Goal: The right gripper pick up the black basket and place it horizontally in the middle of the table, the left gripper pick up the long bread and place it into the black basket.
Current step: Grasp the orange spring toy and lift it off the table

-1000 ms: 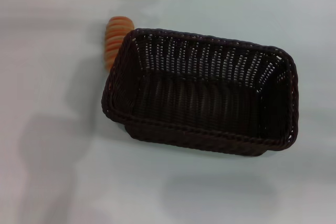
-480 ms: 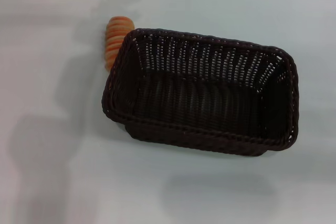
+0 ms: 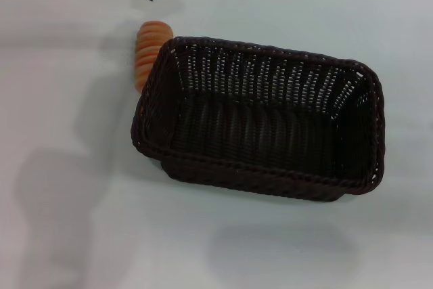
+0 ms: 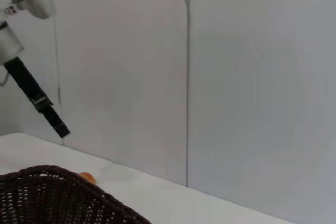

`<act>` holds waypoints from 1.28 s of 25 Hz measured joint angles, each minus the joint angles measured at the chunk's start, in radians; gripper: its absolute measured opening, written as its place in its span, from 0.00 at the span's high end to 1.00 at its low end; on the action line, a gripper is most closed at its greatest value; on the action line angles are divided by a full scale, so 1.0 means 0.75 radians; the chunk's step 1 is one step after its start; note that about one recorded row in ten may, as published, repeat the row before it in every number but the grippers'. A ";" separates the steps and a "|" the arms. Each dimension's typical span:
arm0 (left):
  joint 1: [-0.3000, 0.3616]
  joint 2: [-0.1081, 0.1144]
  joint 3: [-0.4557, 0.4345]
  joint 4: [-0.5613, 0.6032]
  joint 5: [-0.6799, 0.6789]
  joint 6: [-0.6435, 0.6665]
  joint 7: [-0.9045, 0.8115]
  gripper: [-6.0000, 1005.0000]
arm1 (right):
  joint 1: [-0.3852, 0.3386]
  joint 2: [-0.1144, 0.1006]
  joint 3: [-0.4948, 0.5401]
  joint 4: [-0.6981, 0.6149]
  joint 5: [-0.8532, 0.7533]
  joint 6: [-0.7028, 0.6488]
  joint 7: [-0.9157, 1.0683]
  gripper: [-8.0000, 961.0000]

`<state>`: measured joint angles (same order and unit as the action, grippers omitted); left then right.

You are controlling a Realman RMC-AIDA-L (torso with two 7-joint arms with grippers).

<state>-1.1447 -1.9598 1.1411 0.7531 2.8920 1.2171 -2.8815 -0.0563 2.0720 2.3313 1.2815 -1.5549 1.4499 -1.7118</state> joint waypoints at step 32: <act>-0.037 -0.091 -0.014 -0.192 -0.003 -0.168 0.005 0.20 | 0.067 0.007 0.026 0.083 -0.008 0.117 0.003 0.34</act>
<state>-1.1727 -2.0279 1.1304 0.6087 2.8900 1.0911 -2.8777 -0.0059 2.0770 2.3510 1.3437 -1.5612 1.5373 -1.7096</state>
